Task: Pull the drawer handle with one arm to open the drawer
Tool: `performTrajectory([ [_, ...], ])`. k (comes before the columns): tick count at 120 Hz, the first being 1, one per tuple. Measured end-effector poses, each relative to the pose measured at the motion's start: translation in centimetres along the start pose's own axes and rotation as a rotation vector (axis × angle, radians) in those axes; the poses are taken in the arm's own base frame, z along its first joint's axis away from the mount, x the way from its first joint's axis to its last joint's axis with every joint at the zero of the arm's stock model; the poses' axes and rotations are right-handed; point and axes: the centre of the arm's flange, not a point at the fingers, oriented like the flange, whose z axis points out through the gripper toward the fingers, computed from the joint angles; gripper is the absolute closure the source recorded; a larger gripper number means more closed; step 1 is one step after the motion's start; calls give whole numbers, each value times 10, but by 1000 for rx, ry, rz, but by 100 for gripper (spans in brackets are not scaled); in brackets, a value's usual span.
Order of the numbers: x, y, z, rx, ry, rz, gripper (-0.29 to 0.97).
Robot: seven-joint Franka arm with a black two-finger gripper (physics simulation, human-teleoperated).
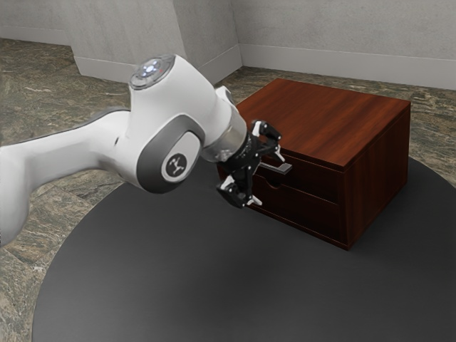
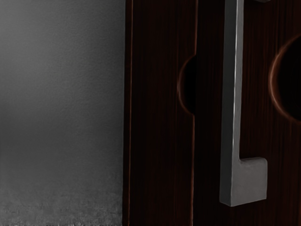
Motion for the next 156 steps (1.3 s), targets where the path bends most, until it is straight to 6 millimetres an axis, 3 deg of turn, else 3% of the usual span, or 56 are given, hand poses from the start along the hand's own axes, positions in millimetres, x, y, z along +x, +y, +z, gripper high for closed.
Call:
performTrajectory([
  [21, 11, 2, -2, -14, 8, -29, 0],
  [60, 82, 9, 5, -21, 79, -144, 0],
  [86, 61, 23, 7, -38, 71, -120, 0],
  [125, 67, 19, 33, -1, 82, -138, 0],
  [156, 64, 18, 36, 3, 81, -138, 0],
])
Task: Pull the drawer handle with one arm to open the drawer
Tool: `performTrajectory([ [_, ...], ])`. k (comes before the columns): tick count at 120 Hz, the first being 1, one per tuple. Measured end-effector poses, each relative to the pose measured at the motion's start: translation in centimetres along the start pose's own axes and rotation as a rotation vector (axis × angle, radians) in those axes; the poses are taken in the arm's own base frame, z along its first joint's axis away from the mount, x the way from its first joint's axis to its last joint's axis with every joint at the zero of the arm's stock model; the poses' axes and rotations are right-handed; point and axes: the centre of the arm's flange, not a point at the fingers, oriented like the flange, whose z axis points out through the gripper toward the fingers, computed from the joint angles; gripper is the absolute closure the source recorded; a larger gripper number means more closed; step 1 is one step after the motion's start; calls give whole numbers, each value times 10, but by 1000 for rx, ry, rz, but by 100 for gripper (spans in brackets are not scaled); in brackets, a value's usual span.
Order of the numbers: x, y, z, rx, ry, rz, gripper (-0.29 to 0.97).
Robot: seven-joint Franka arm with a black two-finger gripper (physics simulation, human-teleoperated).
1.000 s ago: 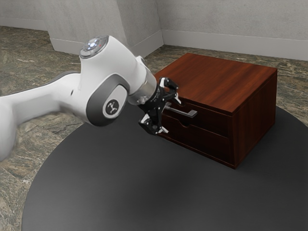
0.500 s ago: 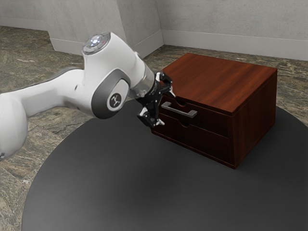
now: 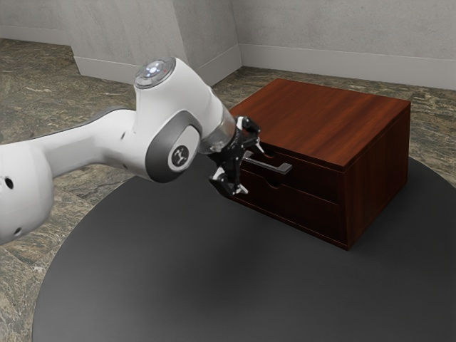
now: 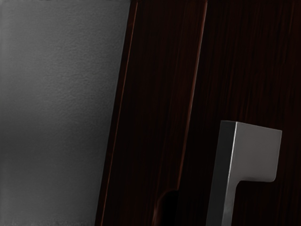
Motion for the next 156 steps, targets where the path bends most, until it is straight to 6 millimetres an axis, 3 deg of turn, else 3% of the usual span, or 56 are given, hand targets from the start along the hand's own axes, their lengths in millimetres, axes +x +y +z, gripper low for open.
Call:
performTrajectory([
  [35, -11, -12, 6, 23, -10, 9, 7],
  [49, -9, -16, 4, 27, -12, 5, 20],
  [63, -8, -18, 4, 34, -10, 0, 42],
  [74, -9, -19, -11, 29, -7, 1, 57],
  [88, -10, -26, -22, 38, -8, -4, 68],
  [123, -4, -40, -33, 55, -12, -36, 76],
  [156, 4, -68, -48, 68, -35, -61, 79],
])
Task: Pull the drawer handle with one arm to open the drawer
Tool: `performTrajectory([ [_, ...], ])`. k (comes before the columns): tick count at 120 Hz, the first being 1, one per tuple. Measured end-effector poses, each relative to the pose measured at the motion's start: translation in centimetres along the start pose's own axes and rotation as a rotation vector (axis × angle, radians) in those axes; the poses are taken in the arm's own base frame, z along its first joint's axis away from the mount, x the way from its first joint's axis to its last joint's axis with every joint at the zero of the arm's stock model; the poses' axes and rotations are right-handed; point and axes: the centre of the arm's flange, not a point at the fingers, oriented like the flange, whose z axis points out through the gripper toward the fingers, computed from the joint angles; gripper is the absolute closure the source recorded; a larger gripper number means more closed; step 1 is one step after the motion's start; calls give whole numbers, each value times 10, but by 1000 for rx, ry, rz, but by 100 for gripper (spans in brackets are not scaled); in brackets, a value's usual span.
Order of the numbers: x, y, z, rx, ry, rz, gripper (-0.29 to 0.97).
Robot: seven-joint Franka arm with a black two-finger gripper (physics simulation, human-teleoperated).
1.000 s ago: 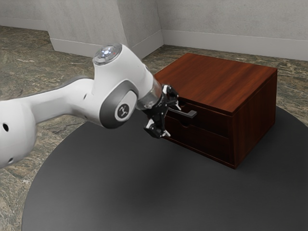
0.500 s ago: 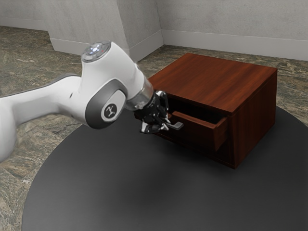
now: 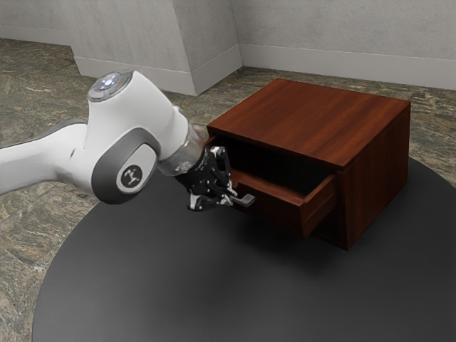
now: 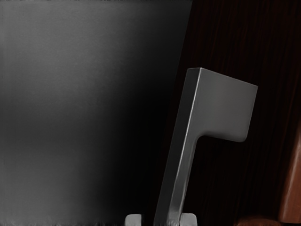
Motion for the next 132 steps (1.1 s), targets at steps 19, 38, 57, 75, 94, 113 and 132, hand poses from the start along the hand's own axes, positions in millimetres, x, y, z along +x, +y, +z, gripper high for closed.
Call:
performTrajectory([
  [19, 5, -16, -14, -8, -18, -9, 77],
  [38, 20, -40, -27, -15, 5, -25, 79],
  [57, 26, -55, -30, -9, 12, -30, 79],
  [75, 23, -67, -34, -10, 21, -23, 79],
  [94, 23, -79, -43, -22, 32, -20, 78],
  [113, 24, -94, -51, -29, 29, -19, 78],
  [132, 26, -100, -52, -33, 34, -25, 79],
])
